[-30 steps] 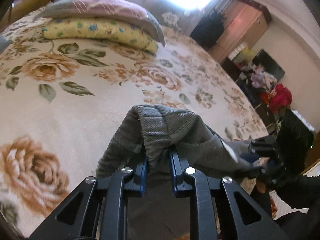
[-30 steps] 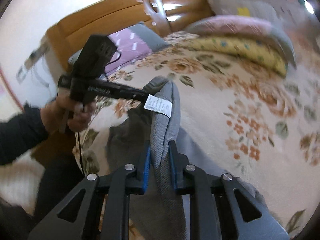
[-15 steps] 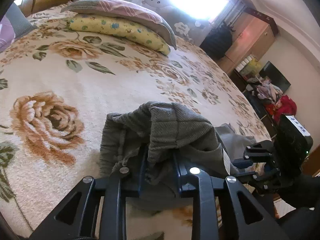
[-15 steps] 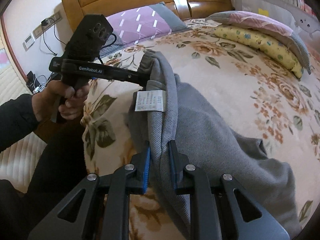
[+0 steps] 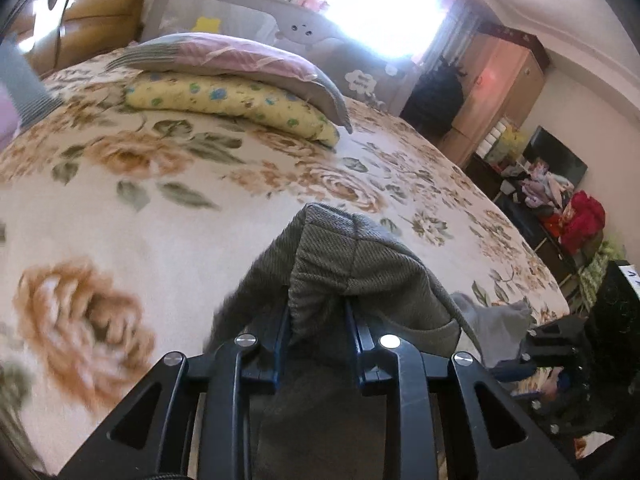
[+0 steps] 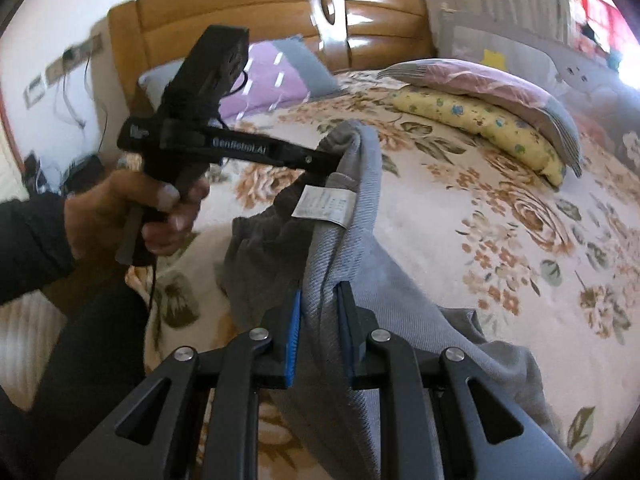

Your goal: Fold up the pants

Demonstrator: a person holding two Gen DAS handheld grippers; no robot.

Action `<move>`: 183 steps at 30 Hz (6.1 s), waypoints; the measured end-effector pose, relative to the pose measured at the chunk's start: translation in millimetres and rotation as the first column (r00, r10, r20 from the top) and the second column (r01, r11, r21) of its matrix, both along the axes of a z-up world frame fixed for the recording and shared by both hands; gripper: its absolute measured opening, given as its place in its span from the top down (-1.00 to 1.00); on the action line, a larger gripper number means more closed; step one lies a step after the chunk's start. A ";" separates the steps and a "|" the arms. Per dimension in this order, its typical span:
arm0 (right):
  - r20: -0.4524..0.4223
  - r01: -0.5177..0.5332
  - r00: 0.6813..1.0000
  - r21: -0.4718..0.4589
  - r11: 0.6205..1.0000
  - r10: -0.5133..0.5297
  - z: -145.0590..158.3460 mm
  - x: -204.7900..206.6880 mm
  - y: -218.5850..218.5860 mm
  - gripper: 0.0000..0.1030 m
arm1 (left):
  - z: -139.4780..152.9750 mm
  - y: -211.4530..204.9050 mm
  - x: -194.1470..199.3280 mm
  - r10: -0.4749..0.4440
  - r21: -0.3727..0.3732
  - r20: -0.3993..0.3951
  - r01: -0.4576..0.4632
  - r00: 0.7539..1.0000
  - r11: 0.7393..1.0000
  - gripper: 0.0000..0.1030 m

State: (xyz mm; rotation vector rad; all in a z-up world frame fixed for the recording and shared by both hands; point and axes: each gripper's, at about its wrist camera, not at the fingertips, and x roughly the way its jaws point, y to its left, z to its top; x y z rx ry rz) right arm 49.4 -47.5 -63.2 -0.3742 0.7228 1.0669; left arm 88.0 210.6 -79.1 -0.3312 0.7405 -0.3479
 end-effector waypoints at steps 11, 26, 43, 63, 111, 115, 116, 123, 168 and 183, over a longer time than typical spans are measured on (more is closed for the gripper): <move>-0.127 -0.146 0.982 -0.068 0.987 0.136 -31.4 -25.9 13.7 0.10 | -21.1 65.0 -81.4 0.210 -0.156 -0.124 -0.228 0.970 0.961 0.14; -0.202 0.321 0.933 0.095 0.942 -0.297 20.8 85.9 -28.4 0.09 | 19.5 6.8 -34.3 0.350 -0.138 -0.276 -0.397 0.895 0.907 -0.56; -0.312 0.278 0.890 -0.205 0.938 -0.332 -71.3 141.8 -25.5 0.40 | -43.1 2.9 -54.5 0.398 -0.034 -0.368 -0.440 0.840 0.897 0.74; -0.288 0.462 0.843 -0.044 0.886 -0.454 -24.9 130.1 -85.3 0.32 | -8.0 2.4 -81.2 0.444 0.050 -0.282 -0.449 0.850 0.892 0.05; -0.358 0.831 0.514 -0.016 0.555 -0.780 -51.4 12.9 -359.9 0.13 | -5.8 -373.9 53.2 -0.411 0.207 -0.312 0.483 0.857 0.851 -0.28; -0.319 0.814 0.543 -0.027 0.580 -0.777 -55.0 12.0 -352.1 0.44 | -23.4 -410.6 68.1 -0.483 0.254 -0.362 0.583 0.798 0.772 -0.31; -0.303 0.809 0.551 -0.034 0.586 -0.778 -55.3 12.1 -351.2 0.57 | -30.3 -420.0 69.9 -0.500 0.261 -0.382 0.609 0.778 0.749 -0.31; -0.398 0.821 0.537 0.044 0.570 -0.743 -54.9 12.4 -378.7 0.93 | -42.1 -456.2 66.8 -0.576 0.315 -0.392 0.693 0.717 0.648 0.33; -0.769 0.905 0.395 0.230 0.358 -0.503 -105.2 1.8 -418.9 0.21 | -56.8 -489.0 102.9 -0.725 0.201 -0.521 0.890 0.450 0.409 -0.08; -0.673 0.876 0.464 0.252 0.412 -0.576 -65.4 4.8 -394.7 0.61 | -33.6 -458.1 95.7 -0.772 0.075 -0.427 0.869 0.471 0.489 0.69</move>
